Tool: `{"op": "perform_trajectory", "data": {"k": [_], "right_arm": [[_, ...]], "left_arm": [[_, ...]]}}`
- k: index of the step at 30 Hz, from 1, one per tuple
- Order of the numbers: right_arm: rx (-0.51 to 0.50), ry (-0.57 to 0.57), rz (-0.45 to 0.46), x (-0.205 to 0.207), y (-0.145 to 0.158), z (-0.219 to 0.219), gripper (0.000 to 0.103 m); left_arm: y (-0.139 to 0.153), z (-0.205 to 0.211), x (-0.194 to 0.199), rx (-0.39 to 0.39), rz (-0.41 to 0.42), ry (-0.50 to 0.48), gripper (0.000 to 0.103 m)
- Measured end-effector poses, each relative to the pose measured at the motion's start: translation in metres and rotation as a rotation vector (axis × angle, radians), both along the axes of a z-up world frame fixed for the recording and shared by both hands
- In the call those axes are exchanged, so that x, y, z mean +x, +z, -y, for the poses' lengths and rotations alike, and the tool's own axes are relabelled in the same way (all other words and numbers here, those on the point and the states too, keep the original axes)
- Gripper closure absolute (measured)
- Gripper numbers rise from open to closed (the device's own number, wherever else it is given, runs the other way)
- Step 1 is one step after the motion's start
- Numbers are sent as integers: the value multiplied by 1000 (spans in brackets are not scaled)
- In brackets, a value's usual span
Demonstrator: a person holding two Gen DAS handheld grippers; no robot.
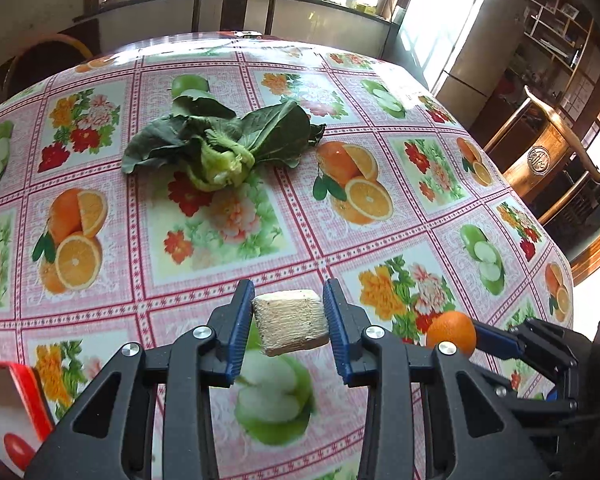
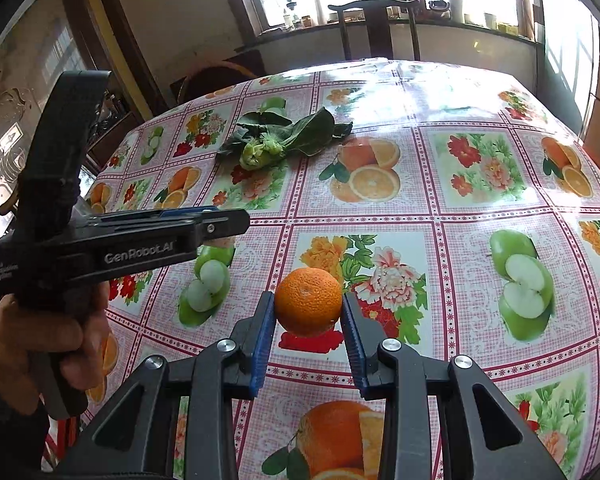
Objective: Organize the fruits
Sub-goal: 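Grasp the beige block with the left tool while the right tool grasps the orange, then carry the beige block and orange over the tray with both tools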
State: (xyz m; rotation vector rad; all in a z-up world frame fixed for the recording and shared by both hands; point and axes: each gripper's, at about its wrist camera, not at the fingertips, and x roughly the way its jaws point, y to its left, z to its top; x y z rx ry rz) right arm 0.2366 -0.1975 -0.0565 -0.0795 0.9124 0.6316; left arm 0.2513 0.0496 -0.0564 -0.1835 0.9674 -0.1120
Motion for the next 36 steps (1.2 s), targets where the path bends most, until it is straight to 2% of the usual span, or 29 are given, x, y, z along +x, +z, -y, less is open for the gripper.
{"op": "perform_trajectory", "data": {"k": [12, 24, 36], "right_arm": [[9, 54, 25, -44, 16, -20, 70], [23, 94, 45, -70, 29, -38, 70], [24, 176, 60, -103, 35, -74, 70]], "left_arm": [[21, -19, -93, -27, 54, 32, 70], [39, -42, -149, -13, 108, 95, 70], [47, -72, -195, -21, 141, 164, 70]]}}
